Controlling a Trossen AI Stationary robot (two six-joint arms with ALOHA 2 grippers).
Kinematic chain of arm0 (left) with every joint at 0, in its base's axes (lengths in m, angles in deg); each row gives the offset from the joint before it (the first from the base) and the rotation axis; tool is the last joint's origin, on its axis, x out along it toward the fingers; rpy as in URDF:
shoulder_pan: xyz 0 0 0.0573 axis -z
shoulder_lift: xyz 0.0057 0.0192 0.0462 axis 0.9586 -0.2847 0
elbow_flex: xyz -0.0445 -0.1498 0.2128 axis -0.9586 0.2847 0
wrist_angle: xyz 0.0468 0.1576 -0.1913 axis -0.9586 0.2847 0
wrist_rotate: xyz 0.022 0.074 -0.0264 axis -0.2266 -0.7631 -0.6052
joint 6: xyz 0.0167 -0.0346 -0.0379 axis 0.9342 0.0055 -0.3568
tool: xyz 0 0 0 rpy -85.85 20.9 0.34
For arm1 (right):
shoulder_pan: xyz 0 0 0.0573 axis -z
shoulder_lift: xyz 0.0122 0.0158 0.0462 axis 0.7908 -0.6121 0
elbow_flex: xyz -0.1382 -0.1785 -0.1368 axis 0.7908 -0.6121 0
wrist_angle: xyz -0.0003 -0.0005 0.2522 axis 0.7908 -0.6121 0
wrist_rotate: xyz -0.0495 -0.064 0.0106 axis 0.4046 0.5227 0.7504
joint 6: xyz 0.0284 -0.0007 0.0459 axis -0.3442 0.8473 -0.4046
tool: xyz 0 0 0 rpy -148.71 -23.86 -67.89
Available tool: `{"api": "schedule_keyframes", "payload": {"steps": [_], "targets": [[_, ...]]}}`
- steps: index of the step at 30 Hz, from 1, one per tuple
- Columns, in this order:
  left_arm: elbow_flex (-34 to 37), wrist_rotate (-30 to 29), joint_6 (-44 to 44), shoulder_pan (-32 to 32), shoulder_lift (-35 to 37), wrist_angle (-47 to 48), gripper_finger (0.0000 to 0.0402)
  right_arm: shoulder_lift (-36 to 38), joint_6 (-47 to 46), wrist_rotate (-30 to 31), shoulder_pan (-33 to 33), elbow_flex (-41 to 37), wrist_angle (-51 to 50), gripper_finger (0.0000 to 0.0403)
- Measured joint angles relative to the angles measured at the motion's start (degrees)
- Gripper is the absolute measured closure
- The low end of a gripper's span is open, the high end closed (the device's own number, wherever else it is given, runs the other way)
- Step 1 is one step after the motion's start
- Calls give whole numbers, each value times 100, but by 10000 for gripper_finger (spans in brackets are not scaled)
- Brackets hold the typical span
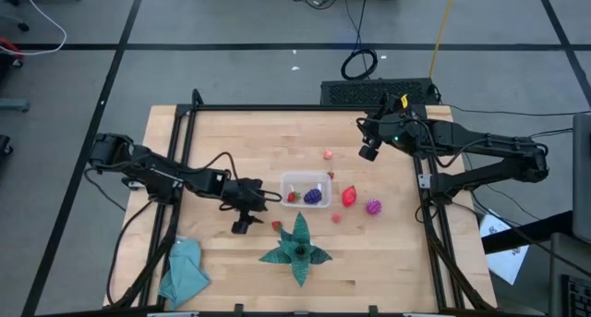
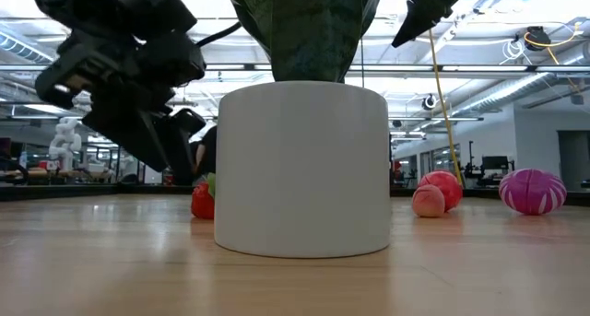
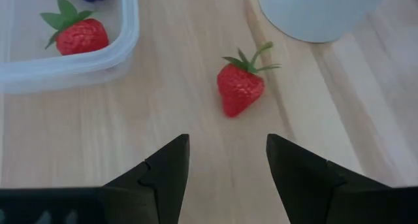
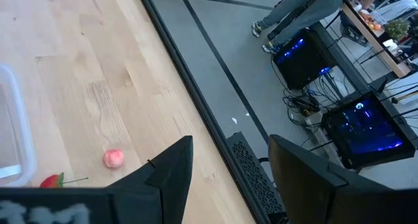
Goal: Pick and placing Produce into tupperware
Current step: Put the red strawberry into the transparent bin
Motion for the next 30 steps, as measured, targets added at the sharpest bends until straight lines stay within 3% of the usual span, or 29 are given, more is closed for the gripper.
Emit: {"api": "schedule_keyframes", "payload": {"steps": [9, 17, 30], "targets": [[494, 369, 307, -220, 0, -1119, 192, 0, 9, 0, 0, 0, 340, 211], [558, 493, 332, -214, -33, -1301, 192, 0, 9, 0, 0, 0, 356, 211], [563, 888, 410, -226, -923, -2292, 192, 0, 20, 0, 0, 0, 581, 211]]}}
